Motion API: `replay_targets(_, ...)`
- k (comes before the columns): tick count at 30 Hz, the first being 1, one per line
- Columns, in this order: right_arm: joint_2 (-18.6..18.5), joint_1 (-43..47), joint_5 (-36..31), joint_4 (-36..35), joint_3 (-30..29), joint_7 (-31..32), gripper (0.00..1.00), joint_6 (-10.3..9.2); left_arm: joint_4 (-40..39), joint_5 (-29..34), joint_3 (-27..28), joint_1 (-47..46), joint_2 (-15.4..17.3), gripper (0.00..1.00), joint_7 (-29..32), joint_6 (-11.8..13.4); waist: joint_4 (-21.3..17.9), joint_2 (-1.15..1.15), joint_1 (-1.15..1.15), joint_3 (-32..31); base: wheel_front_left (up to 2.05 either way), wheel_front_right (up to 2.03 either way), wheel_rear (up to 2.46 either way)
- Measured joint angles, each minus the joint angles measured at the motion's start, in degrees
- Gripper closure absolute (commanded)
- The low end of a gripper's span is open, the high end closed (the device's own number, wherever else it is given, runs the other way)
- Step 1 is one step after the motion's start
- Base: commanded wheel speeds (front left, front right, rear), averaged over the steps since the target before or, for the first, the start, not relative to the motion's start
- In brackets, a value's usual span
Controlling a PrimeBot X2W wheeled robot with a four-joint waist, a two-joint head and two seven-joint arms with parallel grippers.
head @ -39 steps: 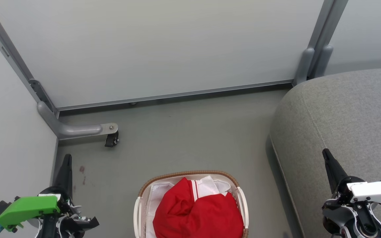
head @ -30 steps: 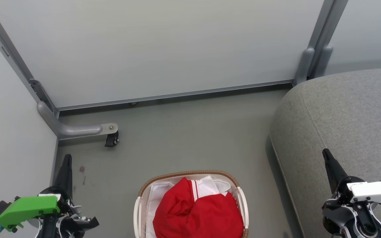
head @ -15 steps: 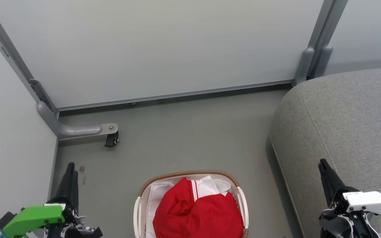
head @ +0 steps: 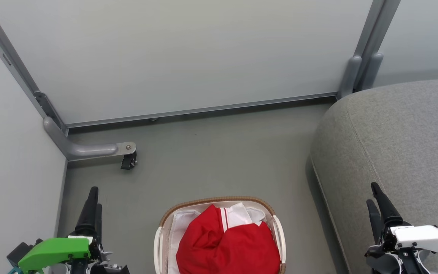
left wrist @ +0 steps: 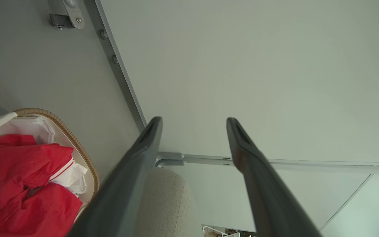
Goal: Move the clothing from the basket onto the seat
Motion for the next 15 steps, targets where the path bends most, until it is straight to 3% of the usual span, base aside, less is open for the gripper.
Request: replay_targets(15, -0.16, 0.15, -17.49, -2.16, -2.24, -3.59, 0.0, 0.0, -3.35, 15.29, -1.91, -0.05, 0.04, 0.0, -3.53, 0.19, 0.28, 0.0, 0.0, 0.01, 0.0, 0.0, 0.0)
